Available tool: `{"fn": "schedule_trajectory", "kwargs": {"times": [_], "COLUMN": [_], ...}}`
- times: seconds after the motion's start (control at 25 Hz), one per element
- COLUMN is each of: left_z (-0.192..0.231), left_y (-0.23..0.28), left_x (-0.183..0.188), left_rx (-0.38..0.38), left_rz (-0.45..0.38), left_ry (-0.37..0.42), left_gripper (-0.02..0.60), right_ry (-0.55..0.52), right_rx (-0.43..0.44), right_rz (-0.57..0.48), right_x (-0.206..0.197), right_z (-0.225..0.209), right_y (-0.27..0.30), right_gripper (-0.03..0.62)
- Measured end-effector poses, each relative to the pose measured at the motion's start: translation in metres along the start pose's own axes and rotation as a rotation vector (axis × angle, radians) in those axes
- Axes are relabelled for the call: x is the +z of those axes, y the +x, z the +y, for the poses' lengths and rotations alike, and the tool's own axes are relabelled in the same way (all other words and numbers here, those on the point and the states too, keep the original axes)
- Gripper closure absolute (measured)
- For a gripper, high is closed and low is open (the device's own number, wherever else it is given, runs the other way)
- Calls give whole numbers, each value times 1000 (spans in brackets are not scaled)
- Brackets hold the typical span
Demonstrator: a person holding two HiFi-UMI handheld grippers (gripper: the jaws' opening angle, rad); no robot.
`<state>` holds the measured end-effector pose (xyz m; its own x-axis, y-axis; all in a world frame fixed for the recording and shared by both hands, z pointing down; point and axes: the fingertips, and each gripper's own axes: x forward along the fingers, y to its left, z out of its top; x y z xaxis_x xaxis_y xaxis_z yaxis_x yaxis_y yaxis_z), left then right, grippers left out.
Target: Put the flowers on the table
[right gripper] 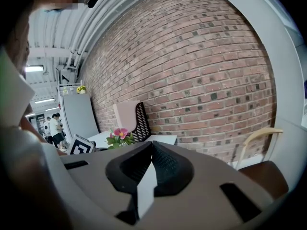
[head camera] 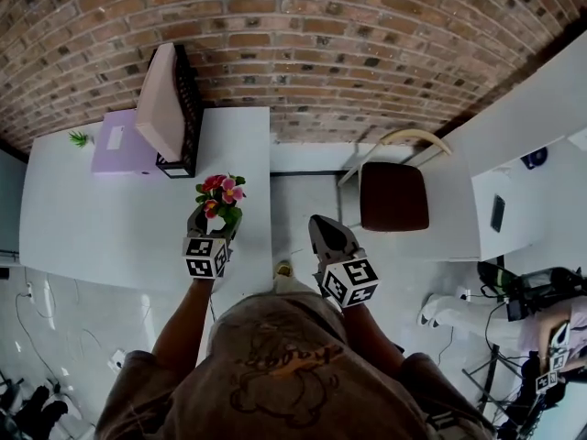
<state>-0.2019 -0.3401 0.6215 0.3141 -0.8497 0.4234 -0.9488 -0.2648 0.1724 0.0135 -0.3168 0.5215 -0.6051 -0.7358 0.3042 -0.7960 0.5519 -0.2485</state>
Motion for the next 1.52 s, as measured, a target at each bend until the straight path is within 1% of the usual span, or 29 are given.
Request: {"fn": "schedule_trajectory", "kwargs": {"times": [0.4,0.84,1.2,1.52], "left_z": [9,3,-3,-4], "left_y": [30,49,57,63], "left_x": [-40,-52,-54,-57], "left_rx": [21,15,20,19], "left_rz": [113,158,170,185], "left_ry": [-10,6,32,26], "left_gripper": [222,222,222,222], "right_ry": [17,34,54,57], "right_rx": [-44,-83,-119,-118], "right_rz": [1,-6,-8,-8], "right_x": [0,-2,-8,-9], "right_z": [-25,-43,-52,-50], "right_y": [-2,-11,-22,-21], "right_gripper": [591,591,591,591]}}
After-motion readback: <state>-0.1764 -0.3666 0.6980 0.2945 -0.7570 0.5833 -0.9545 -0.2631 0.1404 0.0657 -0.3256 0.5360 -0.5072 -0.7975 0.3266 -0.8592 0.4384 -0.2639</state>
